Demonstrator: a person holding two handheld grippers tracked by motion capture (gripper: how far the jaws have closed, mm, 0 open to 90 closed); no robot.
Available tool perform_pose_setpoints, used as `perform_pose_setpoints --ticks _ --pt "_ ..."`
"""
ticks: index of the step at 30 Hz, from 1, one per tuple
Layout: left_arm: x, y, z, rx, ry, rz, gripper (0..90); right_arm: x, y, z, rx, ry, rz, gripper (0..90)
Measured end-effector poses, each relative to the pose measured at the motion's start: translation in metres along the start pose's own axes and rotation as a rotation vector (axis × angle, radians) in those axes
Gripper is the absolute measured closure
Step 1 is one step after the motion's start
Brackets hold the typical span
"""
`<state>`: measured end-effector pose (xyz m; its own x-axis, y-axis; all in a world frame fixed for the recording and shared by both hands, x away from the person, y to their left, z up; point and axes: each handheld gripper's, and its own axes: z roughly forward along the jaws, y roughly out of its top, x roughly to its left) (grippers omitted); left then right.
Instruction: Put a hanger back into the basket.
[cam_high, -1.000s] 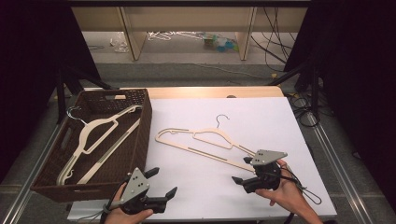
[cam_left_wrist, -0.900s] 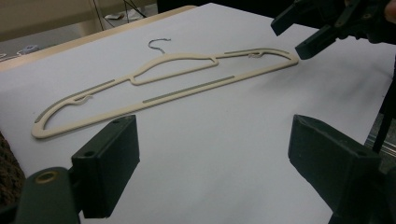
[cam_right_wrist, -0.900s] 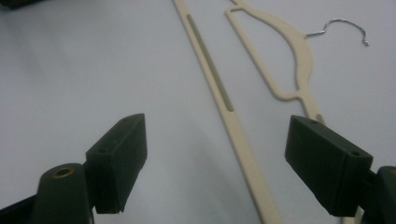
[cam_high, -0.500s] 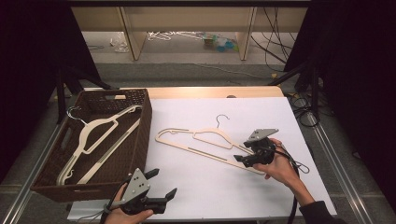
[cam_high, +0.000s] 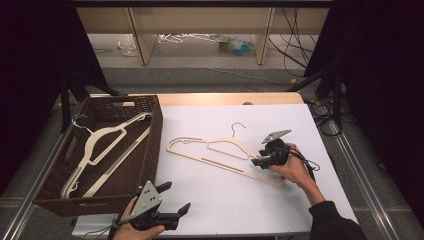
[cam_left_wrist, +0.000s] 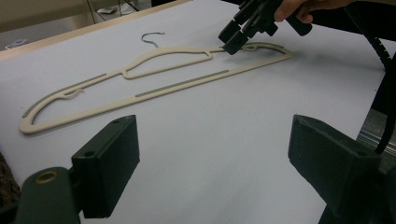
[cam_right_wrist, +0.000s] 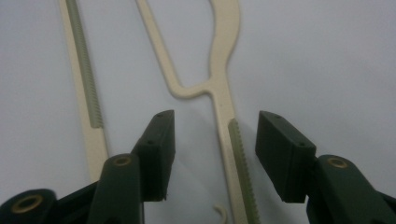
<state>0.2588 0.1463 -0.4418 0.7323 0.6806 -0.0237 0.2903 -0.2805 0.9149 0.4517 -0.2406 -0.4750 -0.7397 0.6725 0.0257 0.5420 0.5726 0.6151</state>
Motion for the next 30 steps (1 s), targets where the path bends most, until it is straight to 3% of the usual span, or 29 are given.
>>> perform_pose_setpoints --ticks 2,5,6,8,10,15,23,30 --pt "-0.001 0.0 0.0 -0.001 0.0 -0.006 16.4 0.0 0.001 0.002 0.029 -0.018 -0.011 54.2" --pt "-0.001 -0.001 0.0 0.004 0.0 -0.004 16.4 0.0 0.004 0.001 0.053 -0.001 -0.04 60.2" --pt "-0.001 0.0 0.0 0.001 0.001 -0.007 16.5 0.001 0.004 0.001 0.058 0.0 -0.036 63.6" --pt "-0.001 -0.001 0.0 0.009 0.005 0.003 16.5 0.001 0.005 -0.001 0.079 0.015 -0.08 72.9" --pt "-0.001 -0.001 0.0 0.013 0.001 0.005 16.5 0.003 0.005 -0.003 0.106 0.027 -0.079 79.0" --pt "-0.002 -0.001 0.0 0.016 -0.003 0.007 16.6 0.008 0.007 -0.005 0.154 0.027 -0.09 79.1" --pt "-0.001 -0.002 0.002 0.025 -0.005 0.013 16.8 0.009 0.008 -0.003 0.148 0.017 -0.08 75.5" --pt "-0.001 -0.003 0.002 0.03 -0.011 0.015 17.0 0.01 0.008 -0.003 0.152 0.012 -0.088 79.3"
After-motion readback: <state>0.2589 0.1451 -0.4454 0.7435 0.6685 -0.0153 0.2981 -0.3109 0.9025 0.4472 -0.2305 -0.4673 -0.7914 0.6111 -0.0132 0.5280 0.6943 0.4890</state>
